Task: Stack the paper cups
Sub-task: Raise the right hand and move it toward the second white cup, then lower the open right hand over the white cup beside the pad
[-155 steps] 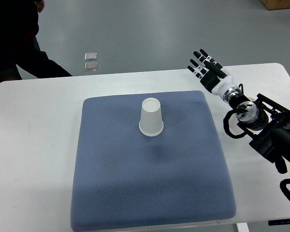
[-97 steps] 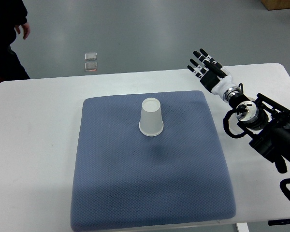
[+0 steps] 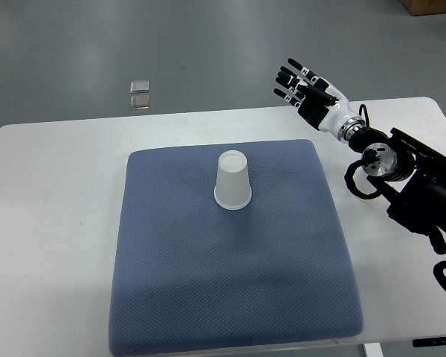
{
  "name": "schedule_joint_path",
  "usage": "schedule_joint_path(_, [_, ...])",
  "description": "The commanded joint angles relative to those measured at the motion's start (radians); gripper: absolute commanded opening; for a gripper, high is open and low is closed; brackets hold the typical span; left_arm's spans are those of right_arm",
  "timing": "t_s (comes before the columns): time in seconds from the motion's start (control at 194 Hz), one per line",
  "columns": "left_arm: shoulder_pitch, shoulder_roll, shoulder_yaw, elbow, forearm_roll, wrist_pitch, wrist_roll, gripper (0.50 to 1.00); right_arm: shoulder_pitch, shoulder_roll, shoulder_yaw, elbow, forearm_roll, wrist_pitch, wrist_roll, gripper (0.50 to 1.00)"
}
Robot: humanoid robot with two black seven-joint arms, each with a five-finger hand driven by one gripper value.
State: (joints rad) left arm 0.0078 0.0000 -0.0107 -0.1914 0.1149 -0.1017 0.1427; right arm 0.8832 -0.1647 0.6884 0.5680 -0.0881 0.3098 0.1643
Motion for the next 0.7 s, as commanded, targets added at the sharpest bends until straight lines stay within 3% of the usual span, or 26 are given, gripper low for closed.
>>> schedule_joint_path(0.0, [0.0,0.0,0.0,-0.005,0.0,-0.003,0.0,1.0,0.049,-0.062,-0.058,0.024,-0.105,0.017,-0.023,0.917])
schedule_joint_path(0.093, [0.0,0.0,0.0,-0.017,0.0,-0.004,0.0,1.0,0.145,-0.141,-0.202,0.055,-0.159,0.041,-0.071,0.917])
schedule_joint_path(0.227, [0.0,0.0,0.0,-0.034,0.0,-0.004,0.0,1.0,0.358,-0.217,-0.628,0.056,-0.2,0.106,-0.094,0.917])
schedule_joint_path(0.464, [0.0,0.0,0.001,-0.033,0.0,-0.004,0.0,1.0,0.743,-0.239,-1.285,0.13,-0.239,0.201,-0.147,0.917])
schedule_joint_path(0.697, [0.0,0.0,0.003,-0.049,0.002,-0.006,0.0,1.0,1.105,-0.242,-1.644,0.414,-0.309,0.288,-0.184,0.917])
